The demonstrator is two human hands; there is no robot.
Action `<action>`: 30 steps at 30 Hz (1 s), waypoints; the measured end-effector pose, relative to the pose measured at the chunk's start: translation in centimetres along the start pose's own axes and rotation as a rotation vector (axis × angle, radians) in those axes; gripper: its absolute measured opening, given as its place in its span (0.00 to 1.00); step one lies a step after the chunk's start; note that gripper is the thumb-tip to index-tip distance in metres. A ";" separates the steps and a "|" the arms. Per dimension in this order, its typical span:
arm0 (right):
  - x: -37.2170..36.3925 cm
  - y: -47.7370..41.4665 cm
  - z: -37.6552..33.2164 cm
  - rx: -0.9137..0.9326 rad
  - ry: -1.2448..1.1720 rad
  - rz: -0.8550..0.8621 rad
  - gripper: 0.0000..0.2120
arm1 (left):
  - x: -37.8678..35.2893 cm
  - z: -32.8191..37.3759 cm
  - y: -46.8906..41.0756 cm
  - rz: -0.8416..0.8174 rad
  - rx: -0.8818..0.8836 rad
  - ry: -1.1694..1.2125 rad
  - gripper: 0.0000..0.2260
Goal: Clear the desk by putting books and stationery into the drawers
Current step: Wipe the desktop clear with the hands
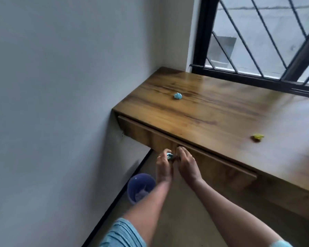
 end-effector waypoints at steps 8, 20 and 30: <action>-14.6 -1.6 -4.5 -0.190 -0.141 -0.284 0.09 | 7.3 -17.4 1.7 -0.136 0.475 0.057 0.10; -32.0 -6.6 5.8 -0.621 -0.371 -0.442 0.10 | -2.8 -35.3 0.2 -0.362 0.741 0.101 0.12; -42.4 -10.2 11.6 -0.537 -0.291 -0.579 0.16 | -10.5 -44.7 -2.2 -0.338 0.779 0.128 0.17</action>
Point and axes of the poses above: each hand's wrist, its own y-axis away from the middle knuckle, its own x-axis out of the back of the hand, z = x × y, the point moved 7 cm from there along -y, towards the middle knuckle, and after that the axes turned 11 degrees about -z, right-handed, at the moved point
